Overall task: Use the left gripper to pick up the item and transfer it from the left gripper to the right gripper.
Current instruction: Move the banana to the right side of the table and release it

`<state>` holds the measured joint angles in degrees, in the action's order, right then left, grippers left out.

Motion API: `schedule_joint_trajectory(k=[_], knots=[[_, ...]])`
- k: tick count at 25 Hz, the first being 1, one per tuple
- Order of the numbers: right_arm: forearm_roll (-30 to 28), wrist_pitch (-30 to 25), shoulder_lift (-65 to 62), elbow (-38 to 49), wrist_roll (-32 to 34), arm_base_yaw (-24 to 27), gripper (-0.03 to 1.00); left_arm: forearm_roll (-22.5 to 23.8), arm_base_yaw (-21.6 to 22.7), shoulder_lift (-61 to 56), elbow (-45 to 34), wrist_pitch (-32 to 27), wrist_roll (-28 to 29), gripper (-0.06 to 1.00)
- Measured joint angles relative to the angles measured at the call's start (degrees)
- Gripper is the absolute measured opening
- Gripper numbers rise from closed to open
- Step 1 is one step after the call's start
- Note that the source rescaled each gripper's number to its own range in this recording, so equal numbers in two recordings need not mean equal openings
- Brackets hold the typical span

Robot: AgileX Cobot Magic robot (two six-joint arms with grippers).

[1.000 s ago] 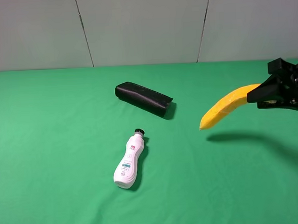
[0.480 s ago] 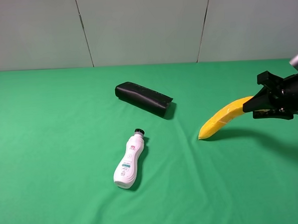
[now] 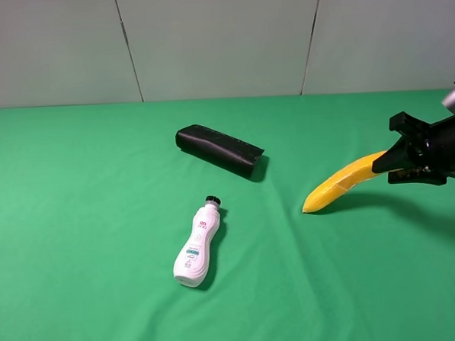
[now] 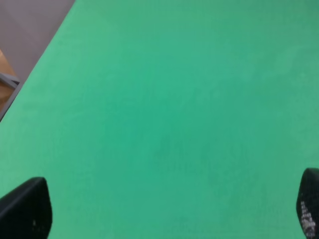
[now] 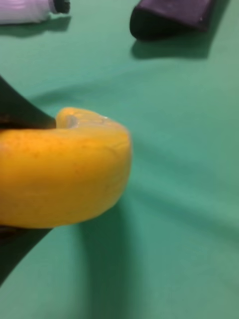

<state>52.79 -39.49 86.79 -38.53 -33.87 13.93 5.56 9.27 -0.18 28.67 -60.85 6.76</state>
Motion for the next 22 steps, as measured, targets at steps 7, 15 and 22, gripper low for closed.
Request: schedule_joint_trajectory(k=[7,15,22], knots=[[-3.4,1.9,0.0,0.0,5.0,0.0,0.0,0.0,0.0,0.0,0.0,0.0,0.0,0.97],[-4.6,2.9,0.0,0.0,5.4,0.0,0.0,0.0,0.0,0.0,0.0,0.0,0.0,0.97],[-4.9,3.0,0.0,0.0,5.4,0.0,0.0,0.0,0.0,0.0,0.0,0.0,0.0,0.97]])
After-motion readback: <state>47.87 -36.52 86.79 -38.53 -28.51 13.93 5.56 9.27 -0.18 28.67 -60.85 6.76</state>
